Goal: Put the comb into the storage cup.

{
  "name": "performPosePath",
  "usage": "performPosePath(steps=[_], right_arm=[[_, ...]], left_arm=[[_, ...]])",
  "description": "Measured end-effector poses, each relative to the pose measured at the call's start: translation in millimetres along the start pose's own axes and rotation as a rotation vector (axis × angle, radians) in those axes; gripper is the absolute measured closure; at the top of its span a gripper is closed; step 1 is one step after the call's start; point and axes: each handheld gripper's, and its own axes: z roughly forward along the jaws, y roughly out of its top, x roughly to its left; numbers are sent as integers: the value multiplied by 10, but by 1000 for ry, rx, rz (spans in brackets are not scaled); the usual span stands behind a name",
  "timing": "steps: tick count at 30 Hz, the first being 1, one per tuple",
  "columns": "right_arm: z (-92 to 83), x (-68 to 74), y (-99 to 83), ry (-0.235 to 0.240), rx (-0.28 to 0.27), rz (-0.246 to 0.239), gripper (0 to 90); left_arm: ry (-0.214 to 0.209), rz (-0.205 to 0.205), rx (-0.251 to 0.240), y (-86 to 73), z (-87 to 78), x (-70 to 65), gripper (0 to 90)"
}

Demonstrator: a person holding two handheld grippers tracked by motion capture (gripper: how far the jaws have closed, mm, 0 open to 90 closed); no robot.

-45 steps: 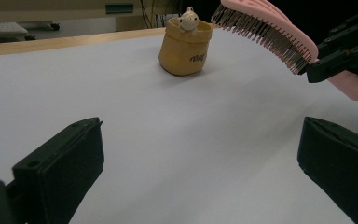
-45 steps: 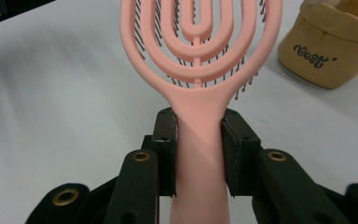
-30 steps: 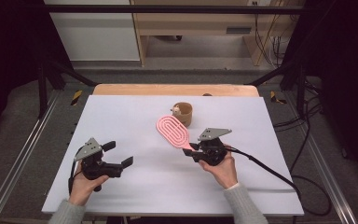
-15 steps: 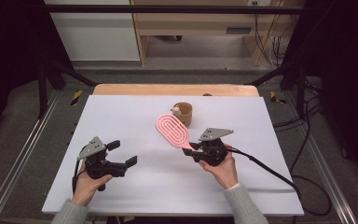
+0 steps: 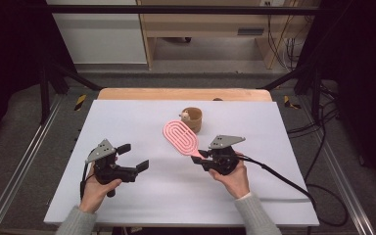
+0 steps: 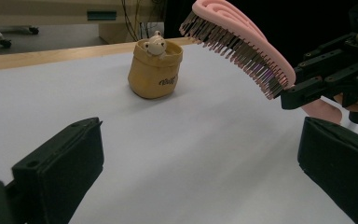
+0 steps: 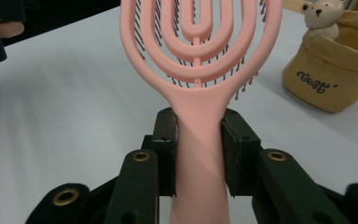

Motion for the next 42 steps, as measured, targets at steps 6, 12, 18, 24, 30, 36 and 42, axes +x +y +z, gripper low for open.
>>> performPosePath(steps=[6, 12, 18, 24, 30, 36, 42], right_arm=[[4, 11, -6, 0, -6, -5, 697], [-2, 15, -7, 0, -9, -9, 698], [-9, 20, -4, 1, -15, -8, 698], [-13, 22, -3, 2, -17, -9, 698], [-24, 22, 1, 2, -23, -10, 698], [-37, 24, 6, -1, -30, -12, 698], [-42, 29, 6, -2, -42, -14, 698]], left_arm=[[-13, 0, -8, 48, 47, -35, 2], [-28, -7, -9, 85, 124, -76, 3], [-39, -11, -8, 117, 189, -109, 3], [-46, -17, -7, 138, 248, -134, 2], [-52, -17, -2, 170, 285, -155, 2], [-60, -21, 0, 202, 333, -189, 2], [-67, -33, 2, 228, 389, -215, 2]])
